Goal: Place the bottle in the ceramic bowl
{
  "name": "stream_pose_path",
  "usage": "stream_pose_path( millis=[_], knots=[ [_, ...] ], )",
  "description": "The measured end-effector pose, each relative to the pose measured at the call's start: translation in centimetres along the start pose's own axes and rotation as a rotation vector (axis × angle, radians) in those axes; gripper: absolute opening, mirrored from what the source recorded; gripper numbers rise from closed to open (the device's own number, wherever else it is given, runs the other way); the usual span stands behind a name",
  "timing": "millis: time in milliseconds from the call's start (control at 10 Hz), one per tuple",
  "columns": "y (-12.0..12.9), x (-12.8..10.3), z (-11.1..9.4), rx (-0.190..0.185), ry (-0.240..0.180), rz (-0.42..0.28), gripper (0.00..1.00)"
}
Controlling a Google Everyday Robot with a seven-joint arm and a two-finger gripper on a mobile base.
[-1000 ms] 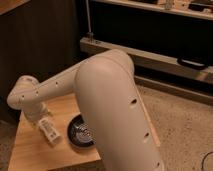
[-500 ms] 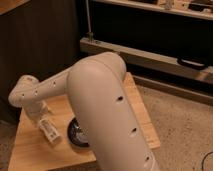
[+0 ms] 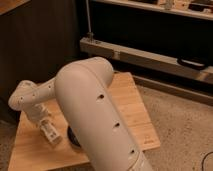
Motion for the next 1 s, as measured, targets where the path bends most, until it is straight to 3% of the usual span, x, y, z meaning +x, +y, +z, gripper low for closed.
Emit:
stream_pose_path(
  millis=[300,700,800,1000],
  knots=[
    [-0.4,0.5,1.7,-0.007,0.048,0.0,0.61],
    [-0.3,1.0,2.4,-0.022,0.102,-0.034,0.24],
    [-0.4,1.1,1.9,-0.03,0.106,-0.043,0.1],
    [-1.1,1.6,-0.5,-0.043,0.076,-0.041,0.0]
  ],
)
